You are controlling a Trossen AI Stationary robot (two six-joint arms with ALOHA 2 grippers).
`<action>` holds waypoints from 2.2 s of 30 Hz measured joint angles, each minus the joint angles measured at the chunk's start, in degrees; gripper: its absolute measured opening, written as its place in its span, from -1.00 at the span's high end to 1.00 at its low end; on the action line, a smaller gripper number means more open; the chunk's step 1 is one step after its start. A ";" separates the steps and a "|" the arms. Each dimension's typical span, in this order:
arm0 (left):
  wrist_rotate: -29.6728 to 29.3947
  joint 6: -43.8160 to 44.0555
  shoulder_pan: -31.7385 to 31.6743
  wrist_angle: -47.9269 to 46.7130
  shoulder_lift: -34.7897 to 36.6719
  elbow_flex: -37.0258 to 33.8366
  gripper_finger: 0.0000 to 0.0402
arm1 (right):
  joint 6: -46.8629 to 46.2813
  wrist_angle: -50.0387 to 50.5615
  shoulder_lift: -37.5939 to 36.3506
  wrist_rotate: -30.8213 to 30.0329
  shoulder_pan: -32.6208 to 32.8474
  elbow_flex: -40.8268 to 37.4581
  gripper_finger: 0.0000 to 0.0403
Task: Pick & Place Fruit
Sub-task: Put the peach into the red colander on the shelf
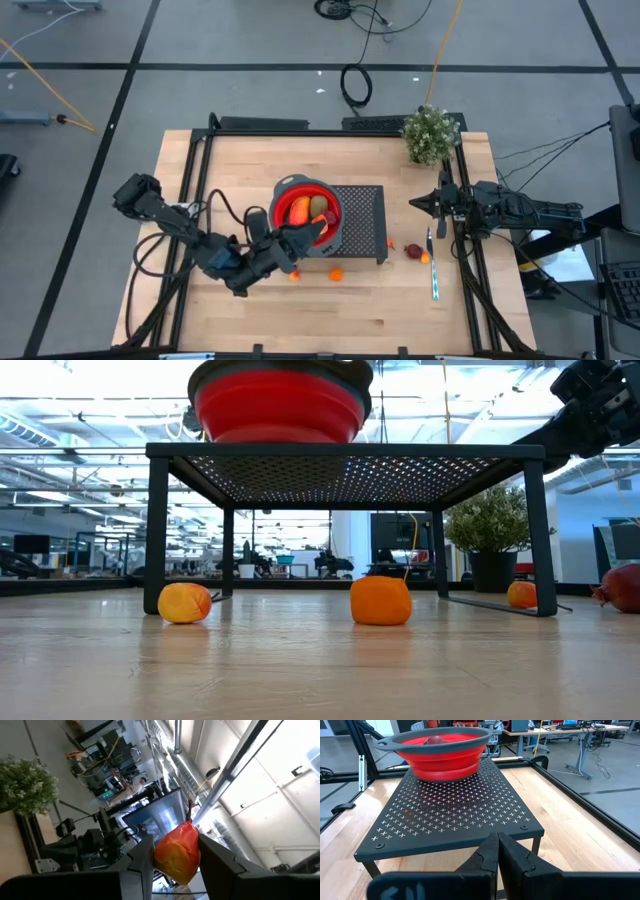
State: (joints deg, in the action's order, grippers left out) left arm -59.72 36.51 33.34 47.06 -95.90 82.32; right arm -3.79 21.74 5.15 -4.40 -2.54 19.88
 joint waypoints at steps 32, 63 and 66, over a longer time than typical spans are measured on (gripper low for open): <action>11.70 -13.41 -10.00 -56.40 0.07 -0.02 0.38 | 0.00 0.00 0.00 0.00 0.02 0.00 1.00; 33.31 -0.60 -25.47 -90.58 9.56 0.01 0.38 | -0.02 0.02 0.02 -0.01 0.02 0.01 1.00; 33.35 -0.25 -26.03 -92.01 8.88 -0.04 0.38 | -0.02 0.00 0.02 -0.02 0.00 0.02 1.00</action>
State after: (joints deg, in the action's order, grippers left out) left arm -26.37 36.26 7.31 -44.95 -87.02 82.28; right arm -3.81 21.74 5.17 -4.43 -2.55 19.90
